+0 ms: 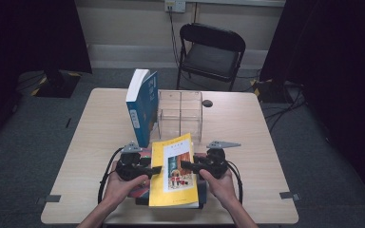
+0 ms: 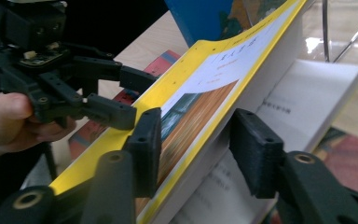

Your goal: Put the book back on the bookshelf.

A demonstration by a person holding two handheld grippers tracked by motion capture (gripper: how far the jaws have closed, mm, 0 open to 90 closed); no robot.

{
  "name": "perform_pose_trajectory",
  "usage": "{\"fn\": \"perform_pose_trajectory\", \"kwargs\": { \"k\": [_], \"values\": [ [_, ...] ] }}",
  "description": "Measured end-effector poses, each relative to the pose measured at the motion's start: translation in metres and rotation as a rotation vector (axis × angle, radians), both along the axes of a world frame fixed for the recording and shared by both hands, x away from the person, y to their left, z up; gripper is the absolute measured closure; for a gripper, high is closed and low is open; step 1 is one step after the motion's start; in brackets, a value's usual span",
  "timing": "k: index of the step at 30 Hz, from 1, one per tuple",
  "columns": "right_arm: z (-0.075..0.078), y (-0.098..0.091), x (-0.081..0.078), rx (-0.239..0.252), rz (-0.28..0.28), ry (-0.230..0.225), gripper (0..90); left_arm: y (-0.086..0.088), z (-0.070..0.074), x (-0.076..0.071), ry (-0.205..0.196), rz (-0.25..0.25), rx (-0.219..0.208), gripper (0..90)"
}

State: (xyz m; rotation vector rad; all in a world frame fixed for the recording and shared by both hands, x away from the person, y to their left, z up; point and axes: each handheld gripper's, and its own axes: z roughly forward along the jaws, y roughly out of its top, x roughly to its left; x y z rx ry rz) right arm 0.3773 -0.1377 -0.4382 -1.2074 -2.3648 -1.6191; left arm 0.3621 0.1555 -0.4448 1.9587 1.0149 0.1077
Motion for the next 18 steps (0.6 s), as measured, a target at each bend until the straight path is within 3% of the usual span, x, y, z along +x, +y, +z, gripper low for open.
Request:
{"fn": "perform_pose_trajectory", "kwargs": {
  "k": [6,12,15,18],
  "values": [
    [-0.004,0.003,0.003,-0.051,-0.016,0.01,47.2,0.0,0.0,-0.001,-0.007,-0.004,0.002,37.6],
    [-0.008,0.014,0.008,-0.034,-0.001,0.016,46.8,0.001,0.0,0.0,-0.008,-0.009,0.006,37.7],
    [-0.008,0.013,0.009,-0.043,0.006,0.023,59.4,0.001,0.0,0.0,-0.008,-0.009,0.005,37.7],
    [-0.01,0.012,0.011,-0.014,0.033,0.057,69.2,0.0,0.0,-0.001,-0.01,-0.003,0.004,37.6]
  ]
}}
